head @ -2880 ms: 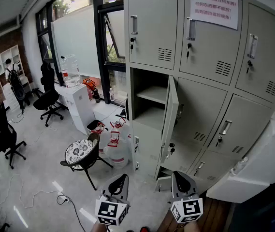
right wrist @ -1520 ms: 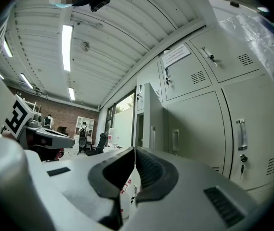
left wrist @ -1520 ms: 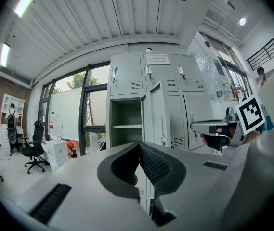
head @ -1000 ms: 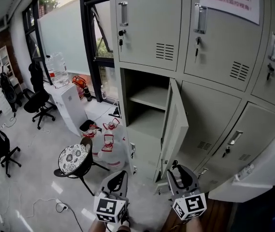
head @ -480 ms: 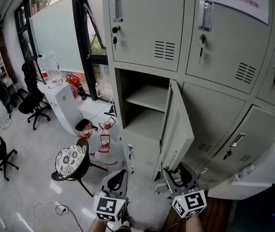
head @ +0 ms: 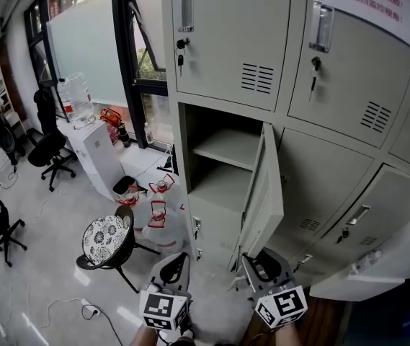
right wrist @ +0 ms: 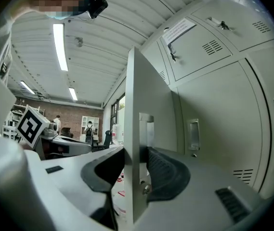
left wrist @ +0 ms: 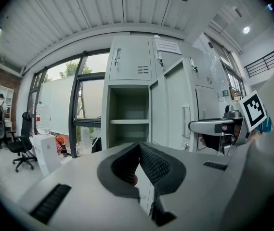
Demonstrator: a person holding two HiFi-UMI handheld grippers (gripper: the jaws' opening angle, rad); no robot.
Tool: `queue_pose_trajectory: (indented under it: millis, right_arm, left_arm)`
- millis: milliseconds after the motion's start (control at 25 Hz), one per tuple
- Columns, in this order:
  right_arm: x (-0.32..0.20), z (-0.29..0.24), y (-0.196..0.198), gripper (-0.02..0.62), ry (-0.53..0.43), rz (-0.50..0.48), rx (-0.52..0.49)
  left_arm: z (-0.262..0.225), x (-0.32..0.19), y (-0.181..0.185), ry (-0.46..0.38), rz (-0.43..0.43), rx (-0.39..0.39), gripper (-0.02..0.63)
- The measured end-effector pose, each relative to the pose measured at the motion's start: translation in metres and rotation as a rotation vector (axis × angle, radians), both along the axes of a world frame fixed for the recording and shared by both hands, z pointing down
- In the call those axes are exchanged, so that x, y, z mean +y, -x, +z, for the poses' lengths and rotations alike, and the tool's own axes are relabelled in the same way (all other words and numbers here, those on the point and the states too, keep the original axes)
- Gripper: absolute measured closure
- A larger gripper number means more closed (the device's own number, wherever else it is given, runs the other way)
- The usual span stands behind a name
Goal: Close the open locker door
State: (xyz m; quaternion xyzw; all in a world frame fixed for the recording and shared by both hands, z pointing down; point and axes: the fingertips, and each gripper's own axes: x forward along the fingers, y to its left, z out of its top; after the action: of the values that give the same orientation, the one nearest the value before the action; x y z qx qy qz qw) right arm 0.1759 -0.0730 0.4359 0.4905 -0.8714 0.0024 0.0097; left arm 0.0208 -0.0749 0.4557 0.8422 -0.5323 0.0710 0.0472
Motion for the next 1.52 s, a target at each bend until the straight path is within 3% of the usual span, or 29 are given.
queue_pose_trajectory:
  millis: [640, 1520]
  right_arm:
    - [-0.023, -0.001, 0.064, 0.448, 0.002, -0.123, 0.007]
    - [-0.075, 0.000, 0.132, 0.463, 0.033, 0.000, 0.027]
  left_arm:
    - [-0.008, -0.023, 0.051, -0.008, -0.065, -0.001, 0.584]
    - [-0.008, -0.073, 0.125, -0.020, -0.025, 0.036, 0.584]
